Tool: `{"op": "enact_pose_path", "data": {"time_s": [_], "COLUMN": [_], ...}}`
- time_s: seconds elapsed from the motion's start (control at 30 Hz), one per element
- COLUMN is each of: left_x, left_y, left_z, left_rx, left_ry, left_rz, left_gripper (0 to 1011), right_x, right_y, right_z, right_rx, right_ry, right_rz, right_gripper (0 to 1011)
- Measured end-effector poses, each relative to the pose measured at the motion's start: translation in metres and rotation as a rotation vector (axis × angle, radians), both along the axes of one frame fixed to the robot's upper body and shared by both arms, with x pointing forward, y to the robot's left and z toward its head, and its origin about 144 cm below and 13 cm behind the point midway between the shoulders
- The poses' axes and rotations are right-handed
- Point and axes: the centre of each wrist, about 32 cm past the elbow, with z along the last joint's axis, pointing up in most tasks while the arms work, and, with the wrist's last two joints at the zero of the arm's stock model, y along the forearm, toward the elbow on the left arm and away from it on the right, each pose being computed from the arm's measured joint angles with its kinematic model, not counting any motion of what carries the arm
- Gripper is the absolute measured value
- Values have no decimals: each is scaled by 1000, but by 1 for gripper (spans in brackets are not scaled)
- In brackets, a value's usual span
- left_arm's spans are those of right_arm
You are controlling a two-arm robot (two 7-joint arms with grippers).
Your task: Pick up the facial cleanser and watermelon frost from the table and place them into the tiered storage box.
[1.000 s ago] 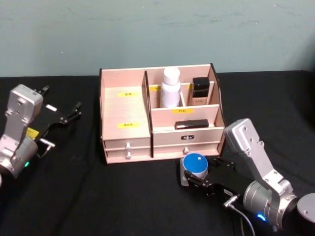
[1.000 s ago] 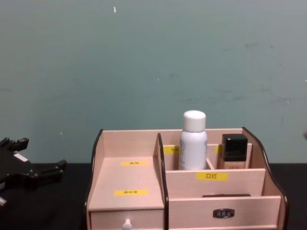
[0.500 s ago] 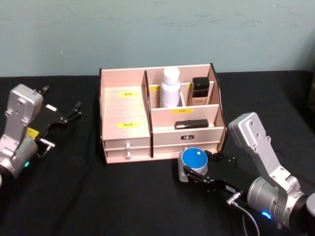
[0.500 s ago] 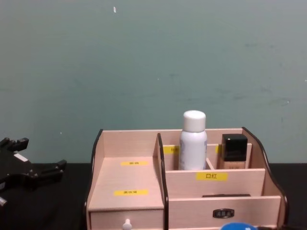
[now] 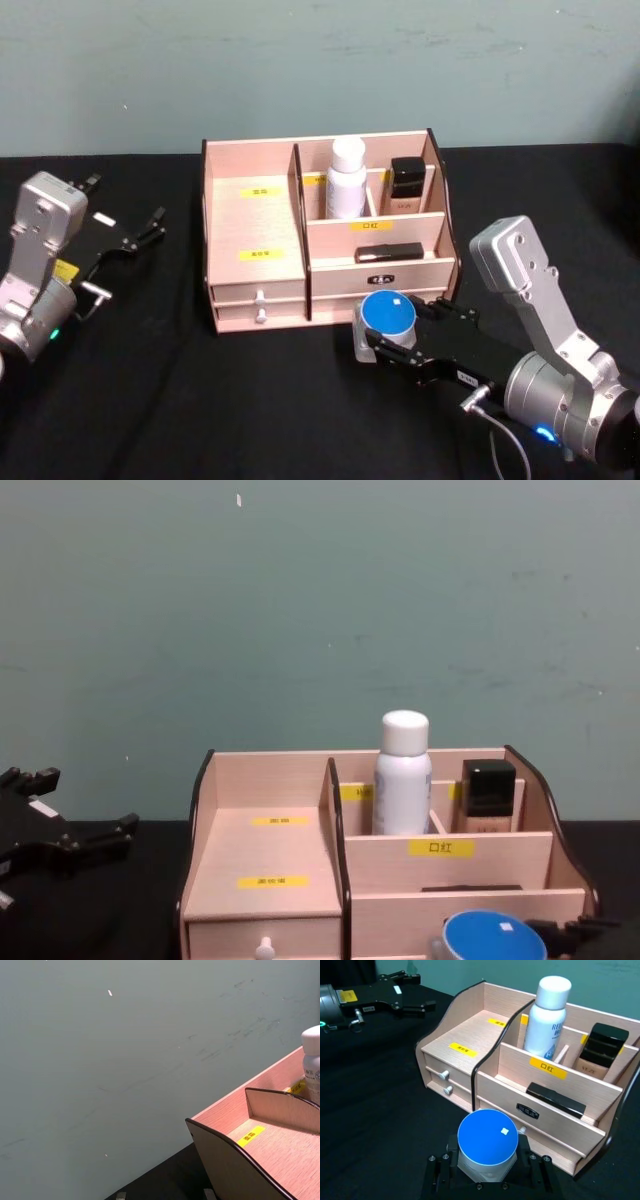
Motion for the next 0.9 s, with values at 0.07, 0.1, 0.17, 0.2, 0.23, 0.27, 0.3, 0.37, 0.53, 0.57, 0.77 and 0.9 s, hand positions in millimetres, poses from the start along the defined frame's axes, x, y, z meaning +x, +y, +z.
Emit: {"op": "enact_pose_path", "data": {"time_s": [0.07,0.1,0.17,0.2,0.23,0.27,0.3,0.37,0.53,0.57,0.77,0.9], "left_x": [0,0,0,0,0,0,0,0,0,0,0,0], "left_y": [0,0,0,0,0,0,0,0,0,0,0,0], "left_z": [0,0,0,0,0,0,0,0,0,0,0,0], "left_rx": [0,0,0,0,0,0,0,0,0,0,0,0], "left_ry": [0,0,0,0,0,0,0,0,0,0,0,0], "left_rz": [0,0,0,0,0,0,0,0,0,0,0,0], "left_gripper": [1001,1001,1001,1001,1001,1001,1001,1001,1001,1001,1001,1001], "right_x": [0,-1,-1,-1,-1,0,0,1,4,5,12,21], "right_y": [1,1,1,1,1,1,2,2,6,7,18,27], "right_z": [2,2,4,5,8,9,11,13,23,24,32,35], "right_rx": [2,2,4,4,5,5,6,8,11,12,18,19], "right_ry": [-3,-4,-8,-11,-15,-18,-22,-26,-48,-50,-67,-74], "right_rz": [4,5,9,11,15,17,22,27,49,53,84,95], "right_gripper": [706,707,706,706,707,707,707,706,707,706,706,707]}}
